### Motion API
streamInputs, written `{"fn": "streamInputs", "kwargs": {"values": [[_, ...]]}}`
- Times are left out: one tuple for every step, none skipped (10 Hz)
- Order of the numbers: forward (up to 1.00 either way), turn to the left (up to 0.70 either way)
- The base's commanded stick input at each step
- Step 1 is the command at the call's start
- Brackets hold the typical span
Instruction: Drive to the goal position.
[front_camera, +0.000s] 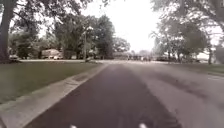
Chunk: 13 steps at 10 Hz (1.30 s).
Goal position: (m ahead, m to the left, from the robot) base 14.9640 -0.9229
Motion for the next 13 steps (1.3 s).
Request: {"fn": "streamInputs", "kwargs": {"values": [[0.70, 0.00], [0.70, 0.00], [0.70, 0.00], [0.70, 0.00], [0.70, 0.00], [0.70, 0.00], [0.70, 0.00], [0.70, 0.00], [0.70, 0.00], [0.70, 0.00], [0.70, 0.00], [0.70, 0.00], [0.70, 0.00]]}}
